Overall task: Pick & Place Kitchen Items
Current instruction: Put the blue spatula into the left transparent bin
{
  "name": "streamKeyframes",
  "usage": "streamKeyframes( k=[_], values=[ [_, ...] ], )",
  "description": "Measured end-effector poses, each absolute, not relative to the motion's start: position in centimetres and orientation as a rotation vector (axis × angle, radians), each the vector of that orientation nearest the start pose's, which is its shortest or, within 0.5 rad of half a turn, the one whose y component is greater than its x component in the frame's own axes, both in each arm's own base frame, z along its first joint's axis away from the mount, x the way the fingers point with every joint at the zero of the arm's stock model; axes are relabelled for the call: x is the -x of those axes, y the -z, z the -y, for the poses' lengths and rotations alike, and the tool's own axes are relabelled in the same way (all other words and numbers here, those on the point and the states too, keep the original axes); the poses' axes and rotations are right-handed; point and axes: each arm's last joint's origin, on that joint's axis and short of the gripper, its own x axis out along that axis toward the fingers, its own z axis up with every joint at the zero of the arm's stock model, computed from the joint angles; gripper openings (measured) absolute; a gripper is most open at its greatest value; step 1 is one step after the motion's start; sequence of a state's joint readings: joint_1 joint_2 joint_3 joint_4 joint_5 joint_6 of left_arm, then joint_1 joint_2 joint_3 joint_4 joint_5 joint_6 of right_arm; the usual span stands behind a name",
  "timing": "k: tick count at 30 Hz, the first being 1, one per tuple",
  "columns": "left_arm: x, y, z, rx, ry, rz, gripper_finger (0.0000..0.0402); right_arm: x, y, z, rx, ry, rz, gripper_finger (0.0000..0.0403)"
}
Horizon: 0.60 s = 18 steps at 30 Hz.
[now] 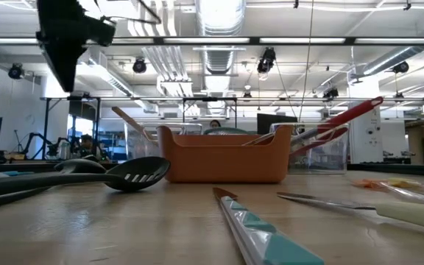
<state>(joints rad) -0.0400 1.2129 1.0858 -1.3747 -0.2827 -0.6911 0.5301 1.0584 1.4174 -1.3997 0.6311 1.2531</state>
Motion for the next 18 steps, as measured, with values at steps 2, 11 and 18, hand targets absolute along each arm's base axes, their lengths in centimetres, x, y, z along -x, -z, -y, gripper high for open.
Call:
streamKeyframes(
  k=[2,11,18],
  values=[
    [-18.1,-27.1,-0.2,0.323,-0.683,-1.394,0.0215,-13.5,-39.7,-5.9,-0.600,0.586,-0.658,0.0052],
    [-15.8,-21.3,-1.1,0.415,-0.728,-1.617,0.0215,-13.5,-39.7,-5.9,-0.604,0.584,-0.659,0.0052],
    [-16.0,-20.5,-2.7,0.488,-0.685,-1.618,0.0208,-13.5,-39.7,-6.0,-0.619,0.575,-0.657,0.0052]
  ],
)
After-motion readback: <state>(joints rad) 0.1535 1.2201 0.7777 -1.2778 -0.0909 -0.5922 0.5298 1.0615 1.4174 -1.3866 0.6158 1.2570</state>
